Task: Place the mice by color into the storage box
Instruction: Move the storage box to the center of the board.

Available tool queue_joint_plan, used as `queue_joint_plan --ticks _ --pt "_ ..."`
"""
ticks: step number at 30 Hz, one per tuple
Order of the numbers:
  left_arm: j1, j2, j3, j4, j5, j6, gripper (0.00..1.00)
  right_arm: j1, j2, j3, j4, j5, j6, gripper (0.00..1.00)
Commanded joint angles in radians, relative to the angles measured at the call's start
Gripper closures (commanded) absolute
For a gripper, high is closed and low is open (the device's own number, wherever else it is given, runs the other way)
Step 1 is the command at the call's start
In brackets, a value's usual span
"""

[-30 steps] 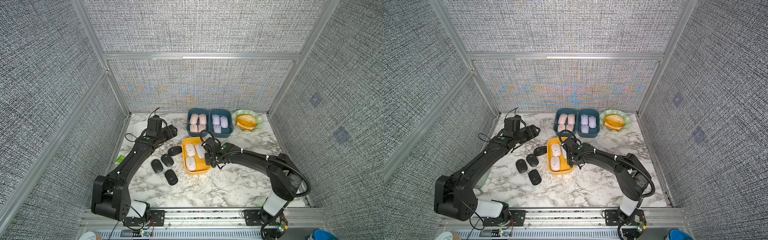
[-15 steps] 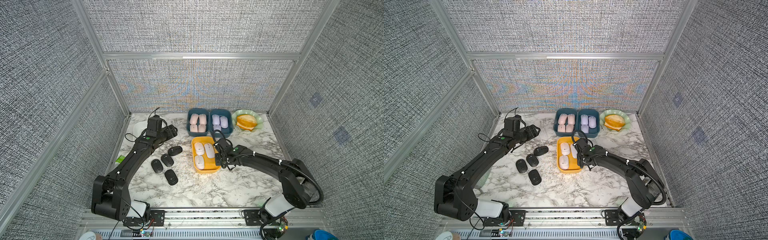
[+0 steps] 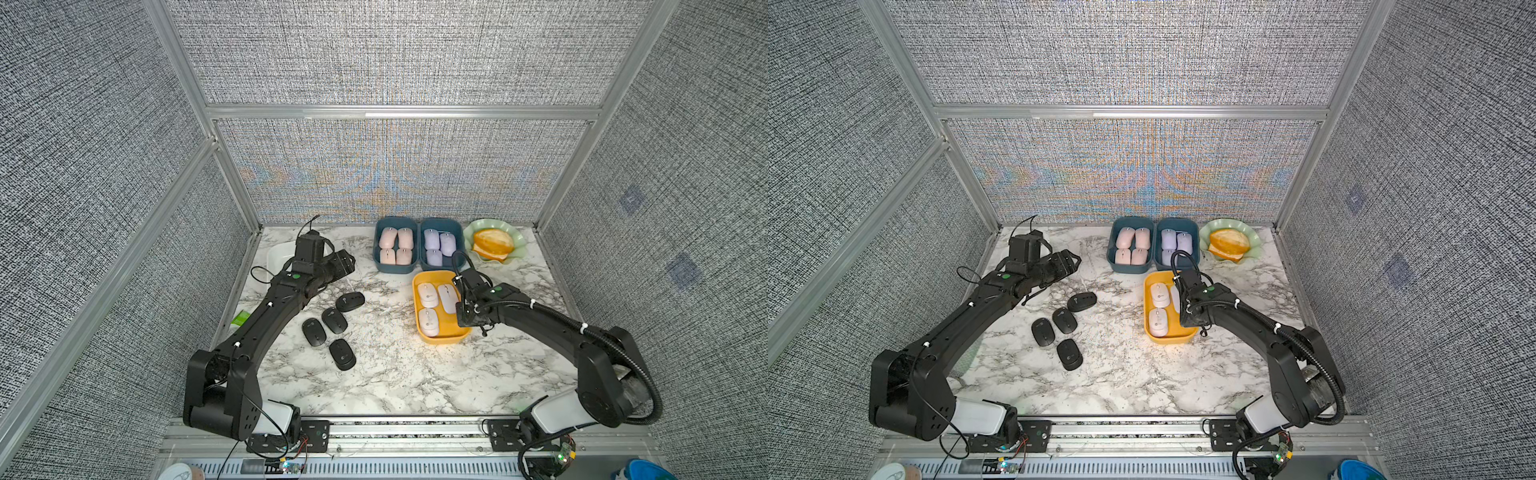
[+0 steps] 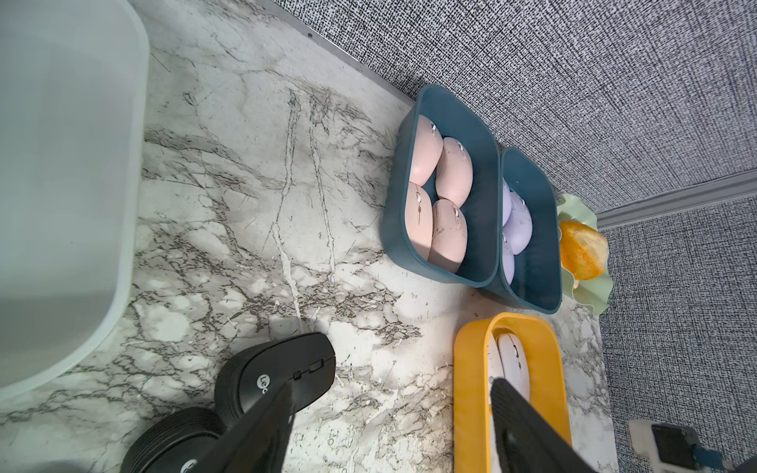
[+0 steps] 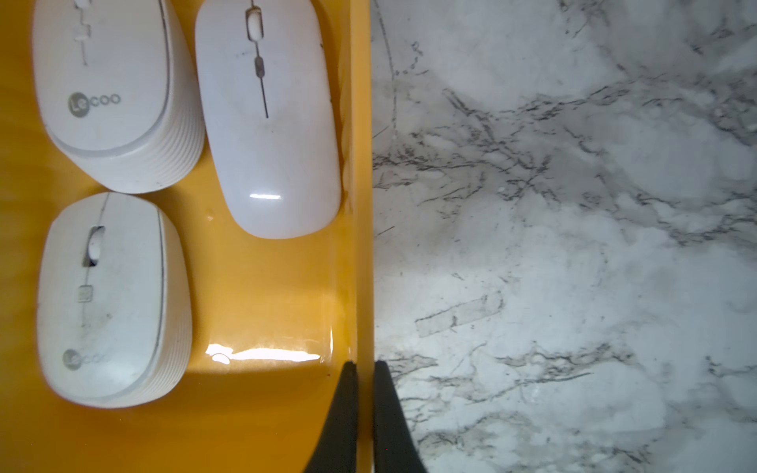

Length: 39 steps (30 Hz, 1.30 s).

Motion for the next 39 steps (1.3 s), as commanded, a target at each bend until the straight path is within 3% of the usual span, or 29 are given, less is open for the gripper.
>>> queue_joint_plan --ticks 1,7,17,22,26,32,39 --pt "0.001 0.003 0.004 0.002 -0.009 0.013 0.23 -0.018 0.003 0.002 -0.036 0.050 -0.055 0.99" --pt "0.001 0.008 0.007 0.002 -0.013 0.016 0.23 -0.039 0.020 -0.003 -0.020 0.042 -0.080 0.99" --pt "0.006 0.016 0.045 -0.050 -0.094 0.055 0.23 -0.056 0.057 0.057 -0.050 0.083 -0.060 0.86" --pt "0.029 0.000 0.058 -0.073 -0.189 0.086 0.22 -0.056 0.031 0.069 -0.075 0.056 -0.044 0.70" --pt "0.058 -0.024 0.047 -0.070 -0.303 0.110 0.21 -0.056 -0.030 0.068 -0.077 0.027 -0.037 0.63" --pt "0.170 -0.064 -0.039 0.025 -0.459 0.136 0.18 -0.022 -0.138 0.052 -0.027 -0.030 -0.033 0.54" --pt "0.363 0.061 0.006 -0.006 -0.429 0.208 0.16 0.029 -0.193 0.008 0.063 -0.090 -0.047 0.41"
